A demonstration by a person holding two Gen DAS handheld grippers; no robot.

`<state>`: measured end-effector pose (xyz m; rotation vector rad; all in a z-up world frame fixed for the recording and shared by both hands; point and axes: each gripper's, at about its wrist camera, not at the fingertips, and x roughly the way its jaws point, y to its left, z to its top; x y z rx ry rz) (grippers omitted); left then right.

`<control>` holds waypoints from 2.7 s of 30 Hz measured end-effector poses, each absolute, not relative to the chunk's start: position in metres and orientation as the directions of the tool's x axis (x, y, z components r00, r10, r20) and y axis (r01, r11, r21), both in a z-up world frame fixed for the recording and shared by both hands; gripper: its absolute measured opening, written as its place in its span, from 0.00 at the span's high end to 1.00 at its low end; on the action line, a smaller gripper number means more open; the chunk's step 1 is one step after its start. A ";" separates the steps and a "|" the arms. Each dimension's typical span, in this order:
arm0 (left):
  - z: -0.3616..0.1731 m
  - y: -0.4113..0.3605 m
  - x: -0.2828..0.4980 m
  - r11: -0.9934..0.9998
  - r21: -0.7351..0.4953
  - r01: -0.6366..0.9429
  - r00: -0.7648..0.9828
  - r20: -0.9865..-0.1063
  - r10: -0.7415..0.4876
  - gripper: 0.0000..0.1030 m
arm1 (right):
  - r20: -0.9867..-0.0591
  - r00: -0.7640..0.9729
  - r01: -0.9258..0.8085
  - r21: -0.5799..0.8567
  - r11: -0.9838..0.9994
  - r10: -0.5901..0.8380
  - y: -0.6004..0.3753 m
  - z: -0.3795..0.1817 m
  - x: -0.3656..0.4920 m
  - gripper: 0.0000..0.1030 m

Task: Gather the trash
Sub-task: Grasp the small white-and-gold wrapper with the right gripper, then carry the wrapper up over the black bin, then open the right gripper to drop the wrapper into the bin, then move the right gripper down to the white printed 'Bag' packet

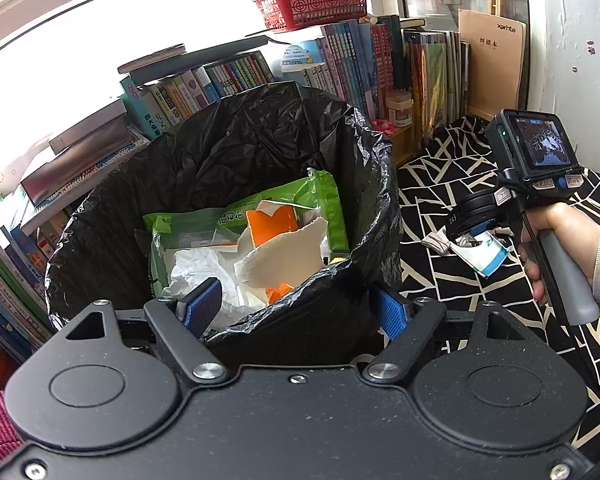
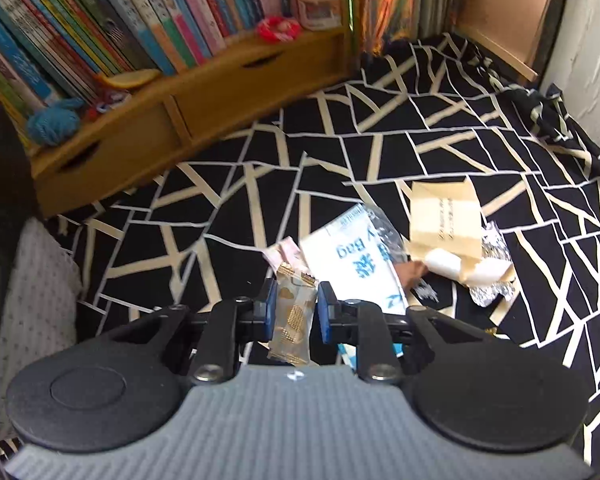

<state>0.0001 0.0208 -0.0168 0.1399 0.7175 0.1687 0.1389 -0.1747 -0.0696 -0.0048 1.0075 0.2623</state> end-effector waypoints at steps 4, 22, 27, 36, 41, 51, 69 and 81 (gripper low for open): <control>-0.017 0.021 0.000 0.977 0.186 -0.106 0.741 -0.641 0.202 0.24 | -0.788 0.572 -0.240 0.106 0.965 0.228 -0.170 -0.049 0.135 0.75; -0.018 0.020 0.000 0.975 0.194 -0.108 0.739 -0.641 0.209 0.23 | -0.283 0.609 -0.671 0.315 0.672 0.741 -0.153 0.103 0.056 0.76; -0.019 0.018 0.002 0.973 0.202 -0.109 0.734 -0.643 0.216 0.22 | -0.268 0.514 -0.747 0.328 0.578 0.815 -0.125 0.116 0.038 0.76; -0.020 0.018 0.002 0.972 0.205 -0.111 0.733 -0.644 0.219 0.22 | -0.288 0.381 -0.816 0.342 0.466 0.878 -0.117 0.098 0.019 0.39; -0.020 0.018 0.002 0.972 0.205 -0.111 0.733 -0.644 0.220 0.22 | -0.293 0.393 -0.803 0.353 0.481 0.871 -0.121 0.093 0.023 0.23; -0.020 0.018 0.002 0.972 0.205 -0.112 0.733 -0.644 0.220 0.22 | -0.308 0.467 -0.754 0.351 0.555 0.829 -0.133 0.086 0.035 0.15; -0.020 0.016 0.002 0.973 0.203 -0.111 0.733 -0.645 0.218 0.22 | -0.373 0.646 -0.583 0.322 0.746 0.666 -0.168 0.068 0.072 0.02; -0.020 0.013 0.000 0.975 0.195 -0.108 0.734 -0.645 0.211 0.22 | -0.514 0.747 -0.346 0.243 0.906 0.423 -0.196 0.033 0.115 0.00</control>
